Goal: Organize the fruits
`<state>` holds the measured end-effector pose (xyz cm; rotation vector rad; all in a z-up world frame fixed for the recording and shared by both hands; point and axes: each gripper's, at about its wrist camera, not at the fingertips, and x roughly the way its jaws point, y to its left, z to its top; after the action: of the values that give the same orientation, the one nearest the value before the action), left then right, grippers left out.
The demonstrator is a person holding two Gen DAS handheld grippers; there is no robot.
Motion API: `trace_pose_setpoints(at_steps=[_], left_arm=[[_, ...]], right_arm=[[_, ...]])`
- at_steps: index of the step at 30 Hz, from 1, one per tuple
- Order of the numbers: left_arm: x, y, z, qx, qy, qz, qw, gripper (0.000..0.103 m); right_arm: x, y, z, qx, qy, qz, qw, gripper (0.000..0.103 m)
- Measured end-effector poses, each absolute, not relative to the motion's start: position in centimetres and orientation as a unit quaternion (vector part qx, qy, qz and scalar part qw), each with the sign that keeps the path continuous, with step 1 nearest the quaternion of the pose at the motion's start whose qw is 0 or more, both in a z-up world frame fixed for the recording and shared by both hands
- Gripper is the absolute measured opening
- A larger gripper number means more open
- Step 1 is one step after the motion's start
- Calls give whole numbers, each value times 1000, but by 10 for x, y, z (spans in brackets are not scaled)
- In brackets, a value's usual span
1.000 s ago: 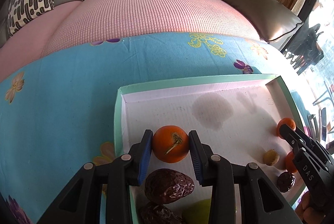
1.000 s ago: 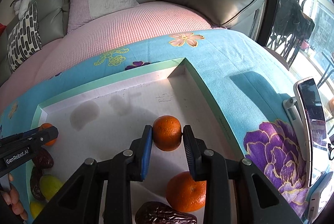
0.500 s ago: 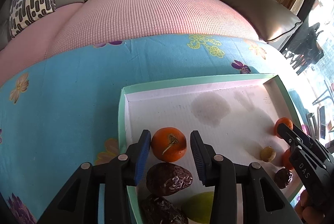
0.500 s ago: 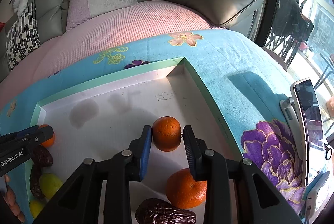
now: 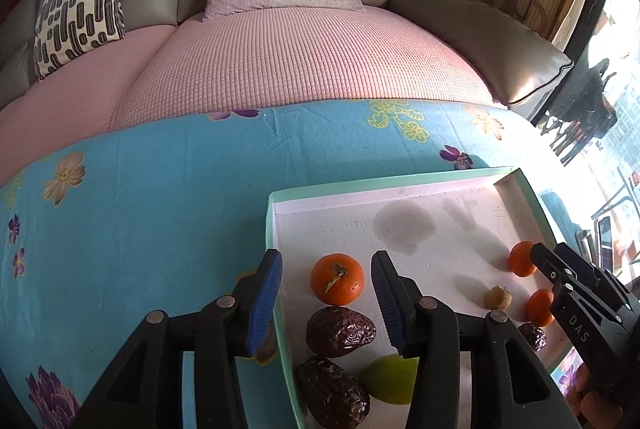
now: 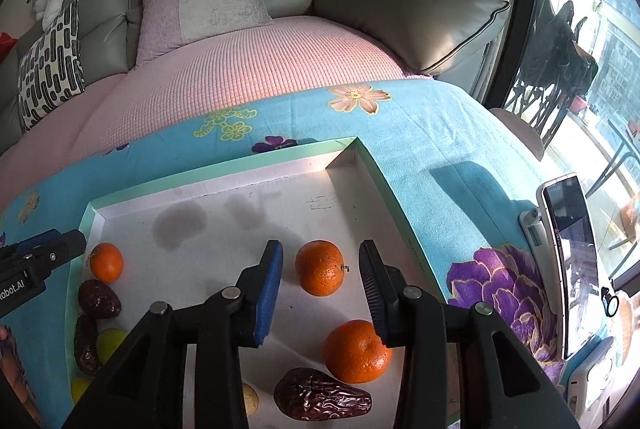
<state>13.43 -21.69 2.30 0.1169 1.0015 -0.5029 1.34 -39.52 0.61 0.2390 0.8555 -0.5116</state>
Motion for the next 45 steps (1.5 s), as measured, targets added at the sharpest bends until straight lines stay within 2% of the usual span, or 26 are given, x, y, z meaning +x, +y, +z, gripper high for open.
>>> trace_pose_setpoints(at_steps=[1, 2, 3, 5, 8, 11, 12, 13, 14, 15, 17, 29, 39, 45], left_arm=[[135, -214, 23, 53, 474, -234, 847, 58], [136, -211, 23, 51, 474, -228, 849, 64], [137, -208, 23, 48, 473, -222, 851, 73], [139, -203, 22, 46, 472, -208, 855, 82], [142, -194, 17, 46, 474, -189, 859, 88], [145, -185, 13, 43, 473, -169, 864, 100], [145, -182, 12, 42, 471, -163, 866, 103], [145, -179, 11, 40, 469, -157, 868, 103], [146, -175, 11, 36, 468, -151, 870, 103], [146, -172, 10, 32, 468, -147, 871, 103], [148, -165, 9, 27, 467, -138, 873, 103], [134, -138, 2, 26, 451, -111, 885, 103], [119, -118, 2, 33, 432, -99, 896, 103], [110, -111, -10, 66, 455, -47, 887, 103]], right_arm=[[15, -394, 6, 113, 412, -243, 871, 41], [16, -394, 5, 111, 415, -241, 870, 46], [16, -392, 4, 107, 417, -239, 870, 58], [17, -389, 3, 100, 420, -235, 871, 68], [18, -387, 3, 99, 421, -227, 873, 70], [19, -385, 2, 97, 422, -224, 873, 82], [20, -384, 2, 96, 422, -221, 874, 82], [20, -384, 2, 96, 422, -219, 875, 83], [20, -383, 1, 96, 421, -217, 875, 85], [21, -382, 1, 95, 421, -215, 876, 92], [21, -380, 1, 93, 419, -214, 877, 96], [18, -369, 14, 101, 384, -201, 895, 96], [22, -349, 11, 91, 415, -183, 887, 96], [17, -333, 12, 77, 415, -180, 888, 96]])
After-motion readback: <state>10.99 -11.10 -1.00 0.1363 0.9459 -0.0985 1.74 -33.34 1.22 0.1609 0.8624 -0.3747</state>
